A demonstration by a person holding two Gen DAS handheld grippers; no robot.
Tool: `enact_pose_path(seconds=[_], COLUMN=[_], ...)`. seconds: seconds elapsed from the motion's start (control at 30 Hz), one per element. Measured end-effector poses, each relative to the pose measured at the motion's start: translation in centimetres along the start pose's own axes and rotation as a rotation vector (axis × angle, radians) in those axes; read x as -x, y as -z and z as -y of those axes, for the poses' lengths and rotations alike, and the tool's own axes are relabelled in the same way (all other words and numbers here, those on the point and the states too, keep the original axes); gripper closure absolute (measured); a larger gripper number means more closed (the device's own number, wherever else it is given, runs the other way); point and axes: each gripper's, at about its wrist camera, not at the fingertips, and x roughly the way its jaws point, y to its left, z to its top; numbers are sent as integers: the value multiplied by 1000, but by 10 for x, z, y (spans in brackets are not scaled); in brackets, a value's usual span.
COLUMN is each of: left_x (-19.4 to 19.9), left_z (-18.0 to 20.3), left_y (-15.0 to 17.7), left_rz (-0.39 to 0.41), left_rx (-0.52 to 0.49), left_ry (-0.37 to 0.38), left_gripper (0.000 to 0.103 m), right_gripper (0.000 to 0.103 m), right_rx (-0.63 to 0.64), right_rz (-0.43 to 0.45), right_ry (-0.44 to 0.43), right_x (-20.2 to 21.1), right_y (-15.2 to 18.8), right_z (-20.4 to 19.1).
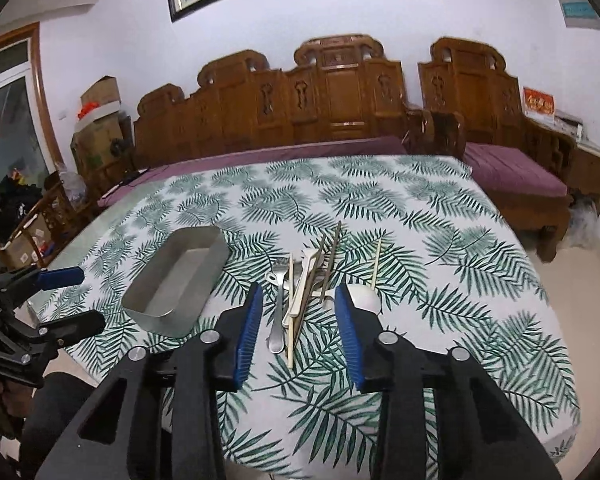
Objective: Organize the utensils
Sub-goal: 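Lower the right tool onto the utensil pile and grasp the white plastic fork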
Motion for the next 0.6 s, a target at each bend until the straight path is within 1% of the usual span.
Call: enact_pose_path(seconds=[0.1,0.17,0.23,0.33,0.47,0.53,0.6], left_x=[-13,-22,-29,-37,-47,-53,-59], left_z=[-3,-5,-6,-8,-11,-14,-16], left_y=[-5,-8,-10,-13,-17,-19,-20], left_rz=[-2,-5,-8,-9,-9,-13,-18], left_rx=[7,14,19,29,40,47,50], left_ry=[15,23,35,46,50,51,52], left_gripper=[7,8,16,22,27,33,36], right_gripper=[68,70,74,76,78,78,80], right_rx=[-4,-3,-2,2,16,24,36], right_rz=[-29,-57,-86,-124,-171,-189,-208], right_ry=[-18,-26,-36,-54,-78,-87,-97], right_x=[-24,-41,-58,-86,-127,-146,-165], right_y=[-3,-2,-2,-4,-11,-15,-19], right_z=[4,6,6,8,7,6,4])
